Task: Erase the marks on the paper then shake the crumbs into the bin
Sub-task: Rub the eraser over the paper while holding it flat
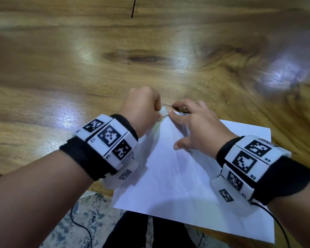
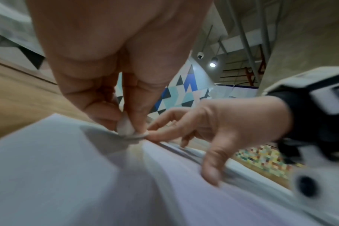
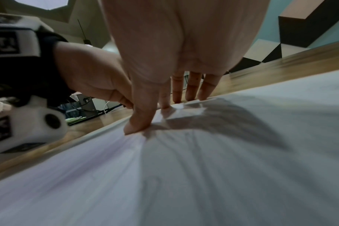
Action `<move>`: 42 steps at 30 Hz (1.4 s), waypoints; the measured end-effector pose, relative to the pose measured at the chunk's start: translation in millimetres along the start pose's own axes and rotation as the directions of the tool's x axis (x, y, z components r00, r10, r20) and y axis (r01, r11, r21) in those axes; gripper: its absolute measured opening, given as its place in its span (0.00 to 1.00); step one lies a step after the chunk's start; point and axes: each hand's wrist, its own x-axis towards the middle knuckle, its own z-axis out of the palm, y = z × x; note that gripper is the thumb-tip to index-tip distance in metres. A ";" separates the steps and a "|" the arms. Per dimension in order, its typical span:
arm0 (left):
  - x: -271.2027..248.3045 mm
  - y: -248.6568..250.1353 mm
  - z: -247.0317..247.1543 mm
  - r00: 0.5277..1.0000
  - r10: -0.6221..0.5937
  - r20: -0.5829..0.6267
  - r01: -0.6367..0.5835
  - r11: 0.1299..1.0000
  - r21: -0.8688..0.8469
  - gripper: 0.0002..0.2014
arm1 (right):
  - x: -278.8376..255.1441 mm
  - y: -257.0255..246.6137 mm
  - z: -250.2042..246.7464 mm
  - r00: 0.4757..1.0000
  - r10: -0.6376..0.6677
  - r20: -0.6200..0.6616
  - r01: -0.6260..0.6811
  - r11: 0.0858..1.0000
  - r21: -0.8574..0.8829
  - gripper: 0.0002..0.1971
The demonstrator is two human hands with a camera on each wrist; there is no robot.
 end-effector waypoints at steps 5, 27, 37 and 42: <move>-30.4 -7.6 8.4 0.957 0.145 0.251 -0.164 0.985 0.057 0.06 | 0.2 1.1 0.6 1.000 -0.002 0.002 0.002 1.000 0.012 0.42; -41.0 -25.0 3.5 0.938 0.234 0.254 -0.277 0.950 0.147 0.08 | -2.6 -0.7 0.0 1.000 0.000 0.020 0.001 1.000 -0.021 0.42; -7.8 -7.7 3.1 0.986 0.142 0.086 -0.150 0.985 0.087 0.03 | -2.2 1.1 1.9 1.000 -0.009 -0.003 0.009 1.000 -0.010 0.42; -49.6 -21.4 10.1 0.944 0.204 0.260 -0.231 0.970 0.077 0.06 | -3.0 1.6 1.7 1.000 -0.021 0.018 0.021 0.999 -0.024 0.43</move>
